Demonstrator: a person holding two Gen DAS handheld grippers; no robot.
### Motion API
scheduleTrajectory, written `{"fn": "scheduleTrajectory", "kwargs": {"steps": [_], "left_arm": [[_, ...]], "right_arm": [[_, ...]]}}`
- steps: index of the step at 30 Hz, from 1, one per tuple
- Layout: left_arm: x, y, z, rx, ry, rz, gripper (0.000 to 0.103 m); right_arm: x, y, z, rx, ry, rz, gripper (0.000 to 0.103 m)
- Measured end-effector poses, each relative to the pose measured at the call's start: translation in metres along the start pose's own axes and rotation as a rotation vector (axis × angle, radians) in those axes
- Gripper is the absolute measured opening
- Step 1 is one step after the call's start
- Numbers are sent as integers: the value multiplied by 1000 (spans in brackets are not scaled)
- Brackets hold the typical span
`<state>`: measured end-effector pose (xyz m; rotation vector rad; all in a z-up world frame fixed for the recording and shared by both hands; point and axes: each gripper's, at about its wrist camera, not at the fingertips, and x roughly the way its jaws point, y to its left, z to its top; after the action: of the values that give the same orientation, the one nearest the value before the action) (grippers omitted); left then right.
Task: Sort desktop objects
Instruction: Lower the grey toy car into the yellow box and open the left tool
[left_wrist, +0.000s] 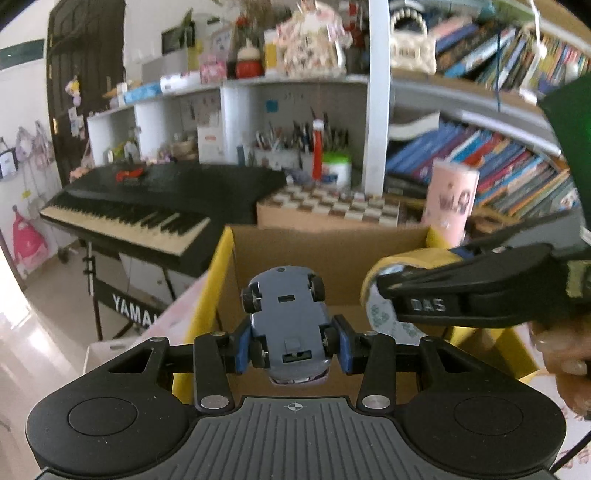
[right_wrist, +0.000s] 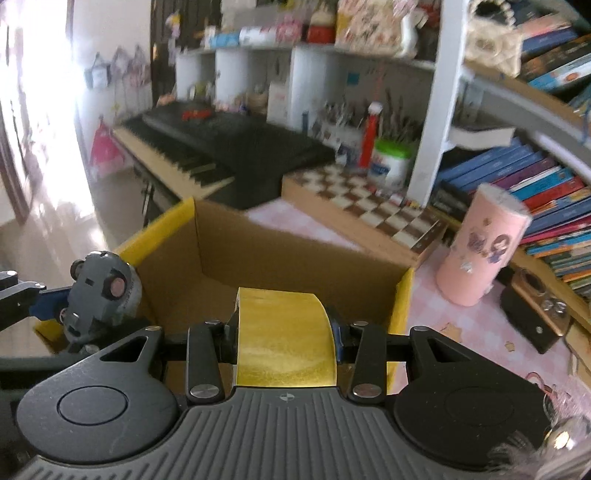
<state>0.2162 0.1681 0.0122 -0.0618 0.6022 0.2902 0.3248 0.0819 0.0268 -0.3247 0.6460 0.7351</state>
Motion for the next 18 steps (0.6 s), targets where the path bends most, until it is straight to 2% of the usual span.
{"fn": "scheduleTrajectory", "kwargs": {"steps": [8, 11, 18], "left_arm": [[26, -14, -6, 68, 97, 38, 42], [32, -16, -10, 62, 128, 41, 42], [36, -19, -11, 60, 142, 57, 41]], "right_arm": [[49, 8, -2, -136, 166, 56, 39], [59, 13, 0, -189, 215, 50, 39], [73, 7, -1, -160, 317, 57, 39]]}}
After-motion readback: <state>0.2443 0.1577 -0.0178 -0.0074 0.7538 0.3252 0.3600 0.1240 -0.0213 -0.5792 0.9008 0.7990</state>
